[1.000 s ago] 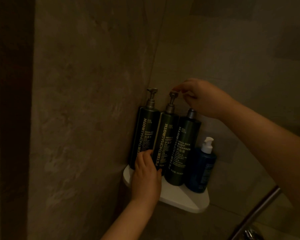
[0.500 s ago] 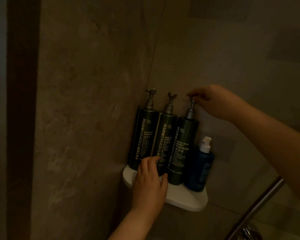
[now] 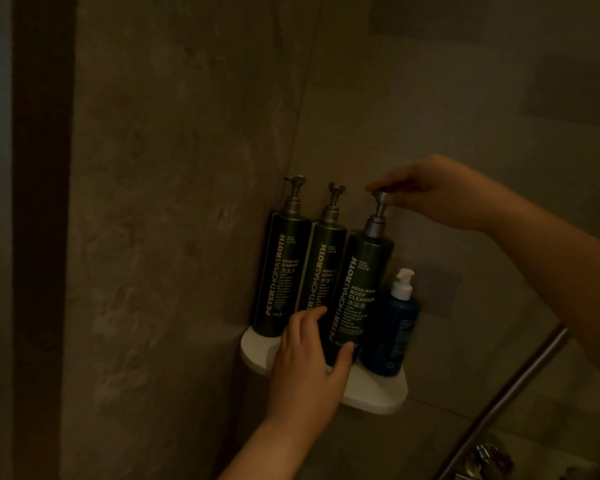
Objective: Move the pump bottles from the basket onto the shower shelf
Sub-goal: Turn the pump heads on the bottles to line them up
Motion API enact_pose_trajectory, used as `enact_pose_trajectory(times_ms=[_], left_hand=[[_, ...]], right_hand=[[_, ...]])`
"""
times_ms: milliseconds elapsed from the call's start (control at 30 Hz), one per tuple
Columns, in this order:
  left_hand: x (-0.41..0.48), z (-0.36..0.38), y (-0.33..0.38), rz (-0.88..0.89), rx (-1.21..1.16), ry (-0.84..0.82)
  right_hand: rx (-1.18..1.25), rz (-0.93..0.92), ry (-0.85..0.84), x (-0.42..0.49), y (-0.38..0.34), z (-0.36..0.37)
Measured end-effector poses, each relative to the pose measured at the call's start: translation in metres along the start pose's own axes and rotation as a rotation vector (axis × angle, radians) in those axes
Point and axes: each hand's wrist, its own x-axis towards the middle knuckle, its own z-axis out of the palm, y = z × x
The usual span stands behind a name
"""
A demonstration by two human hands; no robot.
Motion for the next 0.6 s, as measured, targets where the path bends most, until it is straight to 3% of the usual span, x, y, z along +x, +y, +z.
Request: enact_pose_trajectory(times_ms=[333, 600], left_hand=[[-0.004, 0.002, 0.005, -0.034, -0.075, -0.088], [-0.005, 0.003, -0.001, -0.035, -0.112, -0.105]], right_hand=[[0.111, -0.1, -0.01, -0.008, -0.018, -0.005], [0.239, -0.031, 0.015, -0.009, -0.007, -0.017]])
